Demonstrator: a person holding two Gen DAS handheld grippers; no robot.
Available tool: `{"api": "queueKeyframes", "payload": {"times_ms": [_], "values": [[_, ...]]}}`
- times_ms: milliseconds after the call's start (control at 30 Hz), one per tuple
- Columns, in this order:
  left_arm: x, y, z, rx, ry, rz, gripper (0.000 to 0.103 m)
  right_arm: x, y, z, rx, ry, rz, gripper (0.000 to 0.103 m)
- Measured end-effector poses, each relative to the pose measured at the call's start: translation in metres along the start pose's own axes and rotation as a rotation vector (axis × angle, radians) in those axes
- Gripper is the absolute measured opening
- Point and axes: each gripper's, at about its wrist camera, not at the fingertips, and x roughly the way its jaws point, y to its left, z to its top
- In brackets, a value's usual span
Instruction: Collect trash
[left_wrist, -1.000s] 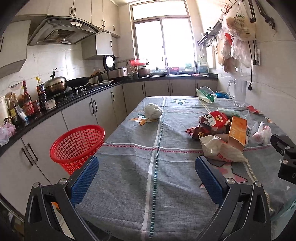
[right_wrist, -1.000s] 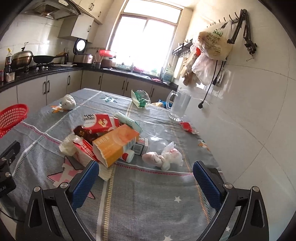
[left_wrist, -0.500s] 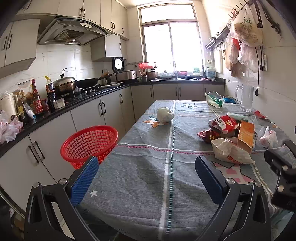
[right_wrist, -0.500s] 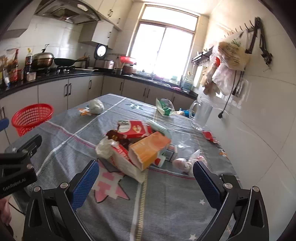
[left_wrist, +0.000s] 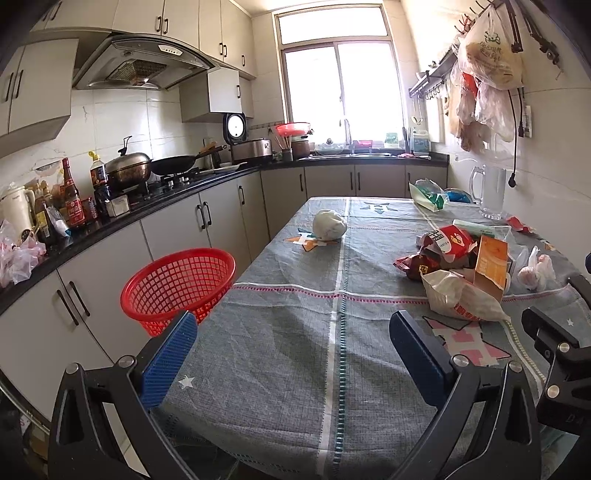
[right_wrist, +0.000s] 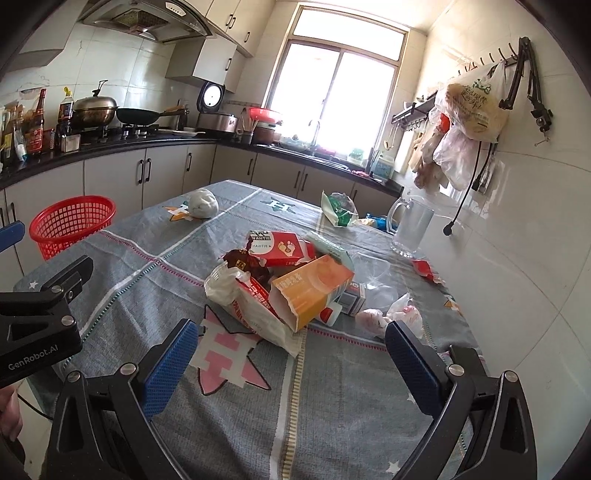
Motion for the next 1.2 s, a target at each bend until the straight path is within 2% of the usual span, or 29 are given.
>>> {"api": "queueKeyframes", "payload": {"times_ms": [1200], "values": [[-0.009,-0.004,-0.011,0.001,0.021,-0.009,0.103,-0.002,0.006,-0.004,-0.005,0.025,0.03,0.103]]}}
